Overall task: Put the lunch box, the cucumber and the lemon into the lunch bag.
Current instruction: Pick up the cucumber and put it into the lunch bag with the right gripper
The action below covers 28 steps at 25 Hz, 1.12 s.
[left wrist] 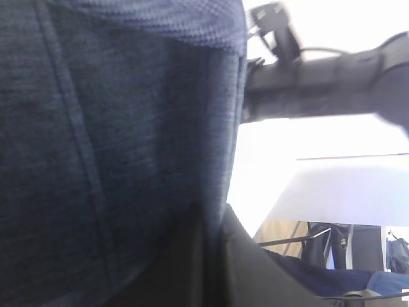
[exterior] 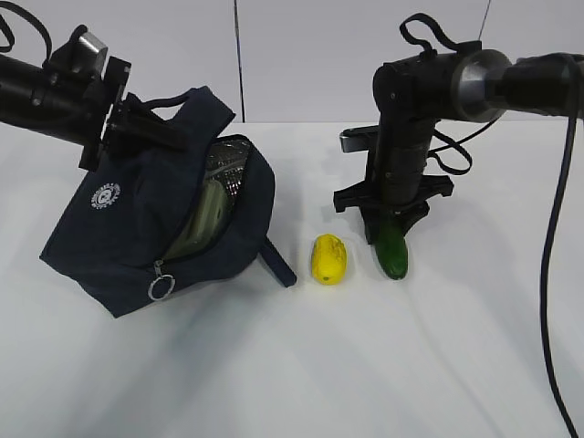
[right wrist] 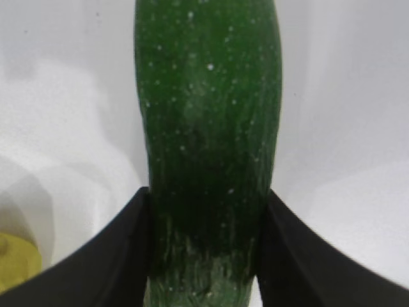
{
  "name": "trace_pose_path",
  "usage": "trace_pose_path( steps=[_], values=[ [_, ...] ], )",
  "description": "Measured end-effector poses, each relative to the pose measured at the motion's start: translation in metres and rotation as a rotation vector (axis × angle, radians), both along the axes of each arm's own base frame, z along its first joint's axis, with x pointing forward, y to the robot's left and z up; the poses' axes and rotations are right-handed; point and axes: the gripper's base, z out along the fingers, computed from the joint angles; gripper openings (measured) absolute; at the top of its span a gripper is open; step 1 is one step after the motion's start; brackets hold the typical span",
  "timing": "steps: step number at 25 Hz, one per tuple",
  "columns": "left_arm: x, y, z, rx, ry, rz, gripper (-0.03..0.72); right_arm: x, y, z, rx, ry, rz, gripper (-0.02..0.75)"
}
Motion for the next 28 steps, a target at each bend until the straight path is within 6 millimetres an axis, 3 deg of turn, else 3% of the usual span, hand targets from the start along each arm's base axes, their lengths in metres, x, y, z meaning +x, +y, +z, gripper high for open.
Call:
trace_pose_path(
  steps=[7,15,22,28],
  values=[
    [0.000,0.000,0.000,0.000,0.000,0.000,-0.009,-0.001,-0.001,0.011,-0.016,0.046,-0.002,0.321],
    [0.000,0.000,0.000,0.000,0.000,0.000,-0.009,0.018,0.010,0.061,0.064,-0.096,0.051,0.319],
    [0.001,0.000,0.000,0.005,-0.005,0.016,-0.009,0.011,0.026,0.084,0.261,-0.089,0.092,0.319],
    [0.004,0.001,-0.001,0.016,-0.014,0.040,-0.009,0.001,0.049,0.107,0.550,-0.066,0.174,0.319]
  ],
)
